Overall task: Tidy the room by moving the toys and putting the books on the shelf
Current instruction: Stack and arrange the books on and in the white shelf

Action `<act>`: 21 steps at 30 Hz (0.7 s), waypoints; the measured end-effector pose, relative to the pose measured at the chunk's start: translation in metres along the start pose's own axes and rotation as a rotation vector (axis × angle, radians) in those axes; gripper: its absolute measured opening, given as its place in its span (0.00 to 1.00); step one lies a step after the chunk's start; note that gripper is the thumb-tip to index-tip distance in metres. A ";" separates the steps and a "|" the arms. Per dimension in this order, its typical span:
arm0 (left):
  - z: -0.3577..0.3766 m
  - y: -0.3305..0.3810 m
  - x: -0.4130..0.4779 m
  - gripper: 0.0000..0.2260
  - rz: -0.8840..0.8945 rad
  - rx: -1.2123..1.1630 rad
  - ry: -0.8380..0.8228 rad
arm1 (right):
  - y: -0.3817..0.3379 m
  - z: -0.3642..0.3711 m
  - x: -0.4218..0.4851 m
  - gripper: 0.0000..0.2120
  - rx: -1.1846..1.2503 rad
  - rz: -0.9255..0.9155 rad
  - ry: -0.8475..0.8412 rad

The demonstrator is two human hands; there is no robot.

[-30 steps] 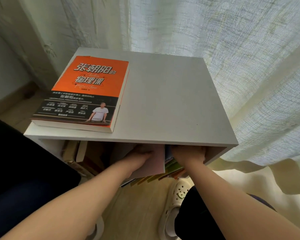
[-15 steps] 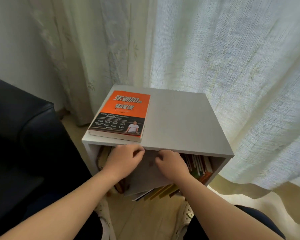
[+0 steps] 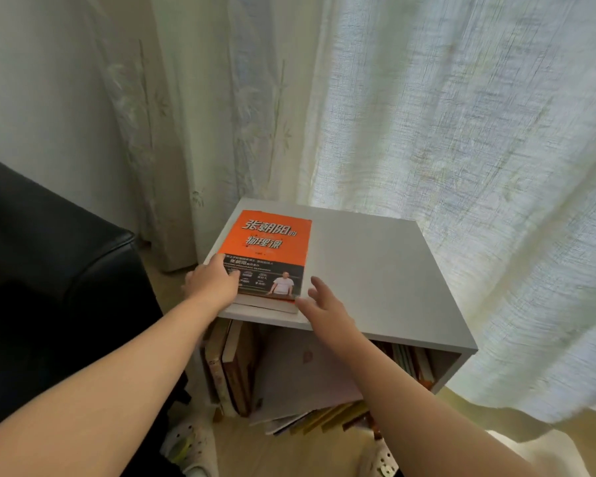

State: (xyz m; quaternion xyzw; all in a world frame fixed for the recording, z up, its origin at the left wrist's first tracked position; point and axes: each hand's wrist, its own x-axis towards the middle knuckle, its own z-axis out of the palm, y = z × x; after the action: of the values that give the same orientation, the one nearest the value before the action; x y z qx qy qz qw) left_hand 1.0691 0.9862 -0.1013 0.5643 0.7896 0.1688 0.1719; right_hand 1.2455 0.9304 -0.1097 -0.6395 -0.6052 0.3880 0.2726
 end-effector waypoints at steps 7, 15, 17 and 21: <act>-0.002 0.003 0.006 0.23 -0.178 -0.464 -0.182 | 0.000 -0.012 0.008 0.17 0.096 0.019 0.122; -0.023 0.014 -0.001 0.11 -0.257 -0.829 -0.427 | 0.006 -0.018 0.008 0.15 0.116 0.059 0.175; -0.022 0.013 -0.004 0.10 -0.240 -0.778 -0.424 | 0.007 -0.020 0.007 0.14 0.131 0.072 0.181; -0.016 0.006 -0.009 0.11 -0.172 -0.844 -0.406 | 0.011 -0.020 0.003 0.14 0.155 0.075 0.158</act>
State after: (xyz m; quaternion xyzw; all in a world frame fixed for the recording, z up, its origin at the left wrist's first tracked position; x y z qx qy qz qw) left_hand 1.0696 0.9779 -0.0840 0.3993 0.6466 0.3463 0.5501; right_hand 1.2685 0.9344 -0.1080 -0.6673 -0.5256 0.3920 0.3532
